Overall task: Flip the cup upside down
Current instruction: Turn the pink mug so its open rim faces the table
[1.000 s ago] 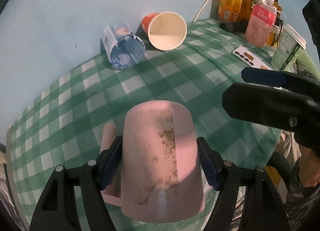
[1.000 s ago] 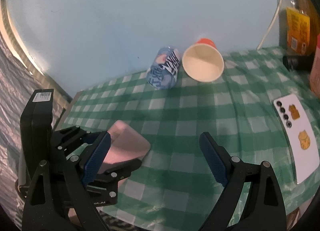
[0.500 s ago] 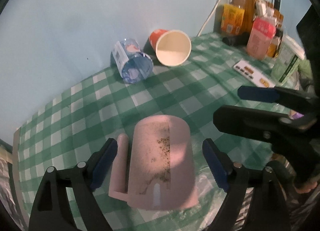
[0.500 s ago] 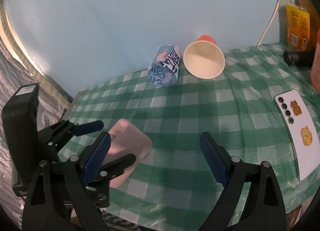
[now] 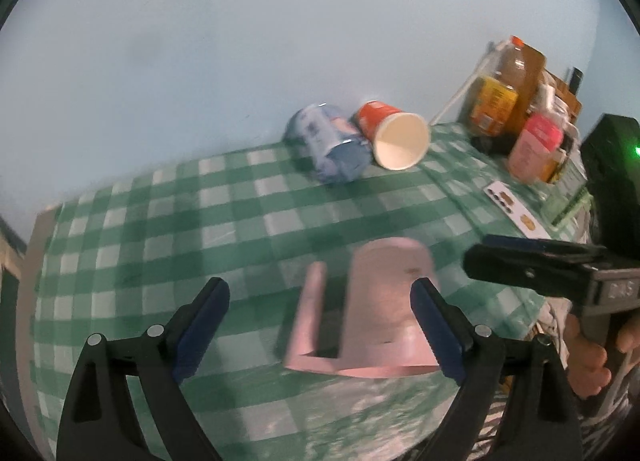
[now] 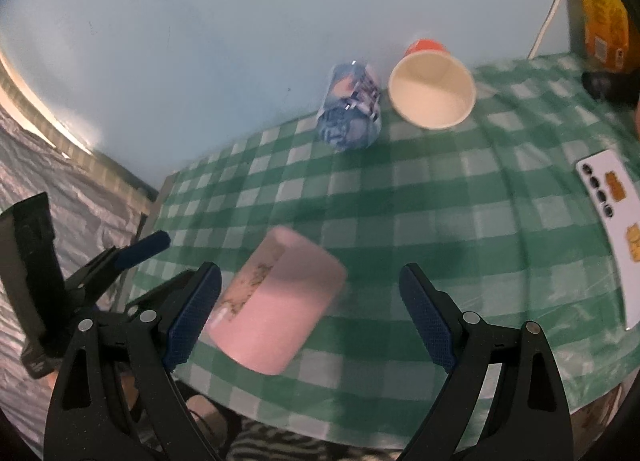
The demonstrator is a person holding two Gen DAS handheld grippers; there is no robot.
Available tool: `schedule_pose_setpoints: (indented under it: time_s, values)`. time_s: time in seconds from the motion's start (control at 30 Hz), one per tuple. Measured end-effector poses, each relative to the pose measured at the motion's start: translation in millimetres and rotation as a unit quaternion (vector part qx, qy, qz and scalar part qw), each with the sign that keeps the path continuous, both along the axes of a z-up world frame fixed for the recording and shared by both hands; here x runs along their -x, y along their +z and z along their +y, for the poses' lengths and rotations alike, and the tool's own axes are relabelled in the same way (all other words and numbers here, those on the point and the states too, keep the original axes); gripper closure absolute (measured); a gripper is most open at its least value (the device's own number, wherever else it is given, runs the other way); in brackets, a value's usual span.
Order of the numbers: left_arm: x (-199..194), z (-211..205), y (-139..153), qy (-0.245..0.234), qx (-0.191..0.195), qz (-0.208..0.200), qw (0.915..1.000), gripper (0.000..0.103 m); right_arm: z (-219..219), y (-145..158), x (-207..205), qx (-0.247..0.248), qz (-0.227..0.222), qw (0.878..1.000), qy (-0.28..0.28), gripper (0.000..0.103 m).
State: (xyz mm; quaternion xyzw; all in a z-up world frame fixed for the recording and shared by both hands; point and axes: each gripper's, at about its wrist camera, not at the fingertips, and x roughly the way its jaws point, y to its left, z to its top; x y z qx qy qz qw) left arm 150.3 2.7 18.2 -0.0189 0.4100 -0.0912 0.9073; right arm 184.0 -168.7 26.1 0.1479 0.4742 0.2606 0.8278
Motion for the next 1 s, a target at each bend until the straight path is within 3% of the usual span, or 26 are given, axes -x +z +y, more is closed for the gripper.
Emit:
schedule_pose_setpoints:
  time_s: [0.13, 0.47, 0.7, 0.83, 1.0]
  values:
    - [-4.3, 17.0, -12.3, 0.018, 0.006, 0.009, 0.9998, 0.01, 16.2, -6.6, -4.9, 0.01, 0.013, 1.0, -0.001, 0.013]
    - [-19.7, 39.2, -35.5, 0.047, 0.007, 0.021, 0.9986, 0.01, 31.5, -40.4, -38.2, 0.002, 0.1, 0.995, -0.011, 0.013]
    - [-24.5, 38.4, -44.1, 0.048, 0.003, 0.024, 0.9986, 0.01, 40.2, -51.1, -50.4, -0.002, 0.127, 0.992, -0.013, 0.014]
    - [-25.0, 39.6, -45.5, 0.048, 0.01, 0.024, 0.9985, 0.01, 44.0, -56.4, -55.6, -0.002, 0.137, 0.99, -0.011, 0.023]
    - [-24.2, 40.6, -45.8, 0.049, 0.011, 0.023, 0.9985, 0.01, 44.8, -55.8, -56.6, -0.003, 0.132, 0.991, -0.005, 0.024]
